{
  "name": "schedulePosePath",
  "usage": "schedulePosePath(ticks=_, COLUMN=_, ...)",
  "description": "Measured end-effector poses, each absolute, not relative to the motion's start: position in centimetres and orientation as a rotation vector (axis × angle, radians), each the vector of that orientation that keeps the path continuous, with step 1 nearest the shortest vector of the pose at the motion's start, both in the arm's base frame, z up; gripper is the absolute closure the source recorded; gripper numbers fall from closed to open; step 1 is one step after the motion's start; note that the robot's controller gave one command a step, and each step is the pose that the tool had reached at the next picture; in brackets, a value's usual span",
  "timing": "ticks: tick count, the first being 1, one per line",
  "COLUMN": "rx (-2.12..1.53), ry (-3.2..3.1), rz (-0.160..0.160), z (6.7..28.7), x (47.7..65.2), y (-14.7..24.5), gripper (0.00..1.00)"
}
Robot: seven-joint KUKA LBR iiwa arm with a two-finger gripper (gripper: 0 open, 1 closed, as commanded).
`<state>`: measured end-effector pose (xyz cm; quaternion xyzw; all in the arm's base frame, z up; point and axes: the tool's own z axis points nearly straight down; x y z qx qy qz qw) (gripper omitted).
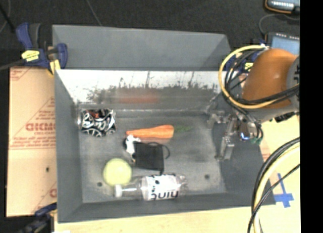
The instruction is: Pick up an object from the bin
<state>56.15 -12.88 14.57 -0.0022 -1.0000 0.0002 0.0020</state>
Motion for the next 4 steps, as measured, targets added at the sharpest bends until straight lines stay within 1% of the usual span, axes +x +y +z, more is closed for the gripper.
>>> schedulePosePath(ticks=1, rx=-0.003, ry=-3.145, rz=0.002, z=15.0, x=56.3, y=-12.9, gripper=0.00)
schedulePosePath(ticks=2, rx=-0.081, ry=-3.151, rz=0.005, z=11.2, x=56.8, y=-10.4, gripper=0.00)
schedulePosePath(ticks=3, rx=-0.147, ry=-3.130, rz=-0.002, z=9.7, x=56.9, y=-7.5, gripper=0.00)
schedulePosePath(ticks=4, rx=-0.119, ry=-3.151, rz=0.003, z=13.1, x=61.3, y=-5.8, gripper=0.00)
